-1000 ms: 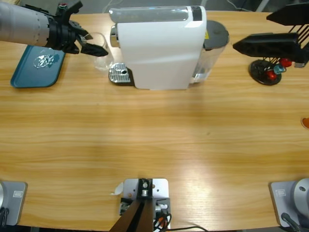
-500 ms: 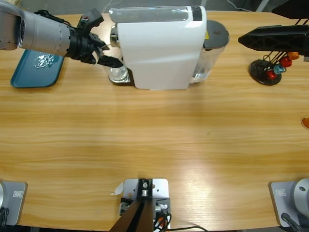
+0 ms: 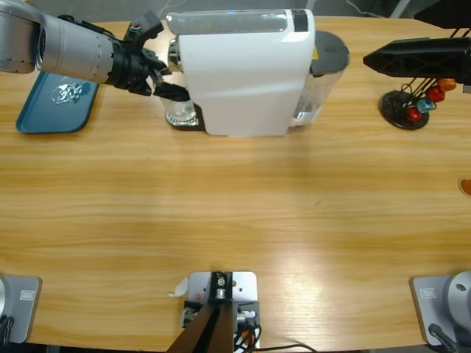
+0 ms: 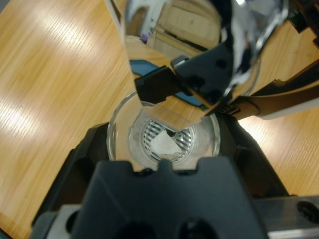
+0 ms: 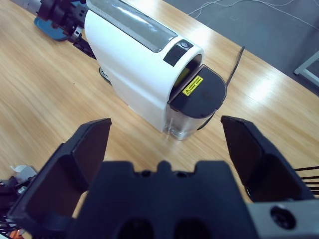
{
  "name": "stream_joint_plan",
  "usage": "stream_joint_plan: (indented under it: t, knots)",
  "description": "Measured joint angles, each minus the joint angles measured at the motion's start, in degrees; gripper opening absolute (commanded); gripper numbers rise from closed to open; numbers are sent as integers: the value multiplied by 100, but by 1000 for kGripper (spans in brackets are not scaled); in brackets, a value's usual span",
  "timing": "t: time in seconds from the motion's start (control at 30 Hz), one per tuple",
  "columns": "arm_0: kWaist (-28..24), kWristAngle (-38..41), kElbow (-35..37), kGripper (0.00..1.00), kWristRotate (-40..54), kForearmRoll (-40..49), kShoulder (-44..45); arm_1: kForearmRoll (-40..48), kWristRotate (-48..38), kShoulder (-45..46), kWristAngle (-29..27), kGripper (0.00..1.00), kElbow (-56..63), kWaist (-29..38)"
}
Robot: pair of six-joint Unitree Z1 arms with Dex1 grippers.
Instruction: Pour coffee
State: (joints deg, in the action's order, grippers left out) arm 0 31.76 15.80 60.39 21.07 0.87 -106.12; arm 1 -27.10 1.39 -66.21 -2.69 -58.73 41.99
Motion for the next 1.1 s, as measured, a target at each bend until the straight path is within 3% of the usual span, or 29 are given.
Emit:
stream_joint_plan:
  t: [0.17, 0.27, 0.63, 0.93, 1.0, 1.07, 1.1]
  knots:
    - [2, 0, 0, 900, -26, 0, 0, 8, 0, 0, 0, 991, 0, -1]
    - [15, 0, -9, 964, -66, 0, 0, 8, 0, 0, 0, 991, 0, -1]
    - [27, -17, -71, 968, -79, -15, 84, 14, -1, 0, 0, 991, 0, -7]
    - [32, -26, -350, 968, -87, 56, 834, 13, -1, 2, -22, 980, -5, -8]
    - [32, -31, -449, 968, -88, 118, 973, 14, -1, 2, -25, 901, -20, -8]
    - [32, -67, -629, 964, -92, 173, 1134, 13, -1, 2, -26, 885, -50, -9]
    - [32, -106, -716, 964, -92, 215, 1226, 4, -4, 2, -26, 722, -83, -9]
